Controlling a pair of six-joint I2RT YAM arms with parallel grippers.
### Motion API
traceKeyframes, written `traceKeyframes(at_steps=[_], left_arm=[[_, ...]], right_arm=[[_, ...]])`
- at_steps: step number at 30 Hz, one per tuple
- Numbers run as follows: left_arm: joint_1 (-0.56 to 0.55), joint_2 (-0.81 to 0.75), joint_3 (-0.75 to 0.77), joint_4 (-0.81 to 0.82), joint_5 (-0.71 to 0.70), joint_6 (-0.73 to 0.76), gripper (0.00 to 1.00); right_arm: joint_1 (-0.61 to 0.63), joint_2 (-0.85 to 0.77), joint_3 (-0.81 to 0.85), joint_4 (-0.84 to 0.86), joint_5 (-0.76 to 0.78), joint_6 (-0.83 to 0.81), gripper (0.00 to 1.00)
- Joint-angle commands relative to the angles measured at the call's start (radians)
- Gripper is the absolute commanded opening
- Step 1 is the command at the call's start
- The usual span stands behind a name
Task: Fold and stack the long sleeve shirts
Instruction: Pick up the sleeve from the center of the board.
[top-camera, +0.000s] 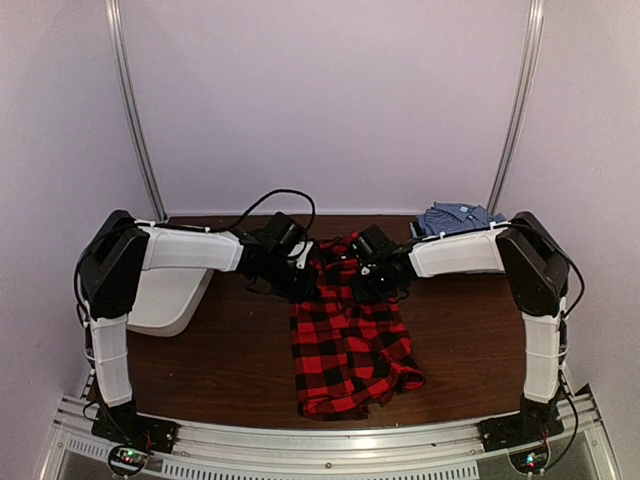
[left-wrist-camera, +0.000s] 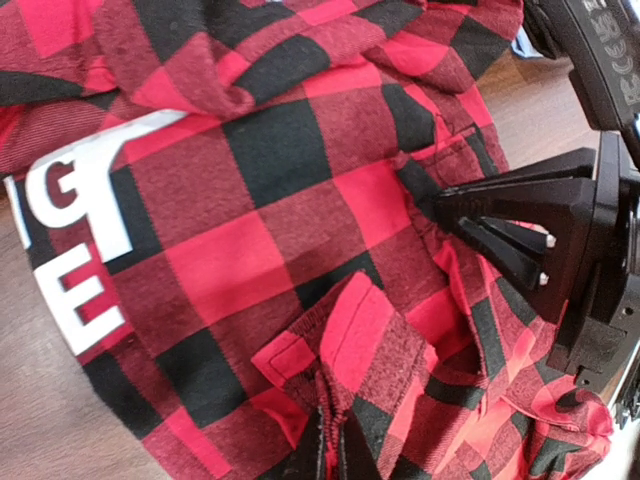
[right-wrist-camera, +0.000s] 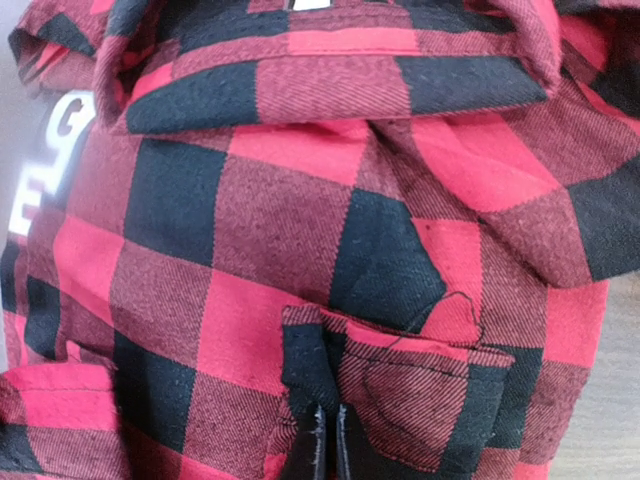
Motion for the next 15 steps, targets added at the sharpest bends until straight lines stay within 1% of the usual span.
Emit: traceKeyframes(at_steps=[1, 5, 9, 11, 15], left_arm=[[0.022, -0.062, -0.024, 0.051, -0.021, -0.016, 0.0], [0.061, -0.099, -0.015, 0.038, -0.04, -0.001, 0.0], [0.154, -0.132, 0.039, 0.011, -0.051, 0.033, 0.0], [0.228, -0.14, 0.114, -0.008, -0.055, 0.07, 0.0], [0.376, -0.13, 0.326, -0.061, -0.094, 0.137, 0.0]], right_arm=[[0.002, -0.003, 0.028, -0.068, 0.022, -0.012, 0.0], [-0.009, -0.065, 0.067, -0.093, 0.045, -0.029, 0.0], [-0.064, -0.146, 0.136, -0.109, 0.085, -0.067, 0.0], [-0.107, -0.168, 0.19, -0.122, 0.105, -0.108, 0.0], [-0.232, -0.154, 0.385, -0.186, 0.152, -0.174, 0.0]])
